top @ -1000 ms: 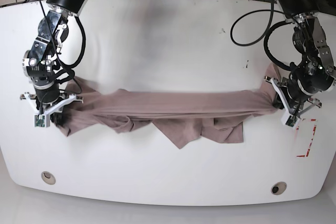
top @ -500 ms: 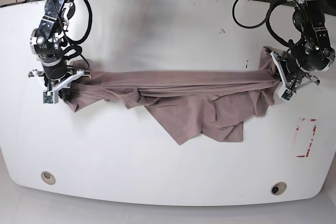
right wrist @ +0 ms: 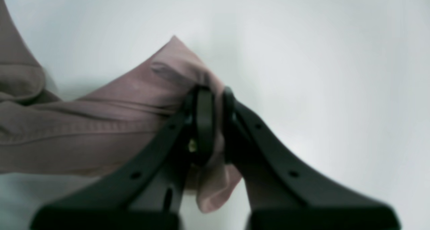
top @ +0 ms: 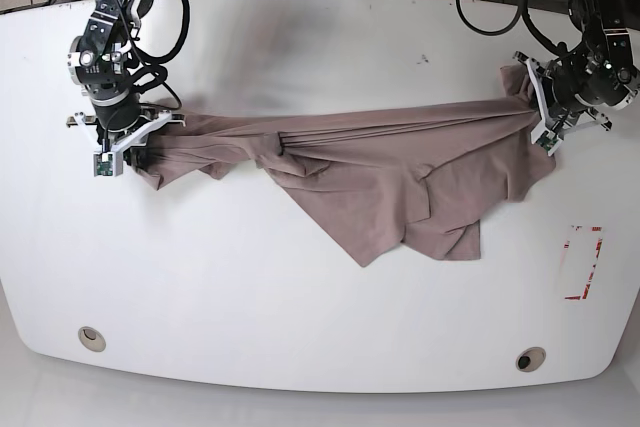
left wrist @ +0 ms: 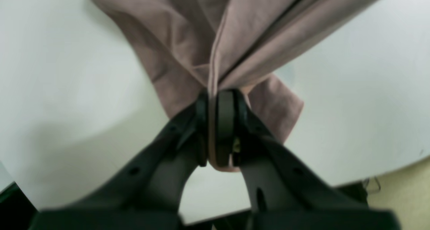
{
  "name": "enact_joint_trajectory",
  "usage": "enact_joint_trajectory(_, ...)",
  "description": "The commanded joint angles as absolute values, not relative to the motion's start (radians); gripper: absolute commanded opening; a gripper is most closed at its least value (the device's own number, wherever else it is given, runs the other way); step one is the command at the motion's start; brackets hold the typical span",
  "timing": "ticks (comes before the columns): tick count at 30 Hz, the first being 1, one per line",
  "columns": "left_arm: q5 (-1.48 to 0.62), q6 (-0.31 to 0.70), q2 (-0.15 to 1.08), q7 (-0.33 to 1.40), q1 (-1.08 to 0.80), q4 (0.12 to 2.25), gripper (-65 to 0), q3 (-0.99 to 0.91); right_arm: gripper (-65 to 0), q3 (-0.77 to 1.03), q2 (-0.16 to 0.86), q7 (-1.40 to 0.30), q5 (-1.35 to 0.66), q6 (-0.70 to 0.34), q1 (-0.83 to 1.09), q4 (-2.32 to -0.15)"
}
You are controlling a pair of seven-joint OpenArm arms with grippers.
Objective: Layout the t-shirt on the table in an organized manner, then fold the t-shirt properly
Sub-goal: 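Hold the stretched shirt with both grippers and lay it down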
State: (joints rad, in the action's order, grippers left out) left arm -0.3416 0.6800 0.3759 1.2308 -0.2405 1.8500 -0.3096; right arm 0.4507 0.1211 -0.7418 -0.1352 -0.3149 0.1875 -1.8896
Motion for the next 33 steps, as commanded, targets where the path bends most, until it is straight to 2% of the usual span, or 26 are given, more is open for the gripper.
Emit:
enact_joint_trajectory(1, -0.317, 0.682, 0.395, 1.234, -0.242, 1.868, -52.9, -0.32, -64.8, 0.463, 0.136, -0.711, -0.114, -0.295, 0.177, -1.911)
enact_joint_trajectory(6, -0.317, 0.684, 0.397, 1.234, -0.268, 1.868, -39.0, -0.32, -64.8, 0.463, 0.136, -0.711, -0.114, -0.295, 0.176, -1.911)
enact_joint_trajectory(14, -0.318, 0.687, 0.4, 1.233, -0.271, 1.871, -30.3, -0.32, -64.8, 0.463, 0.136, -0.711, -0.114, -0.295, 0.176, -1.911)
enact_joint_trajectory(18, -0.318, 0.698, 0.404, 1.237, -0.237, 1.916, -27.6, -0.346, -64.8, 0.463, 0.136, -0.711, -0.114, -0.295, 0.174, -1.911)
enact_joint_trajectory(24, -0.318, 0.698, 0.4, 1.239, -0.11, 1.934, -27.2, -0.36, -64.8, 0.461, 0.136, -0.711, -0.114, -0.295, 0.173, -1.911)
enact_joint_trajectory(33, -0.315, 0.698, 0.335, 1.241, 0.145, 1.821, -27.2, -0.355, -64.8, 0.46, 0.134, -0.711, -0.119, -0.295, 0.171, -1.911)
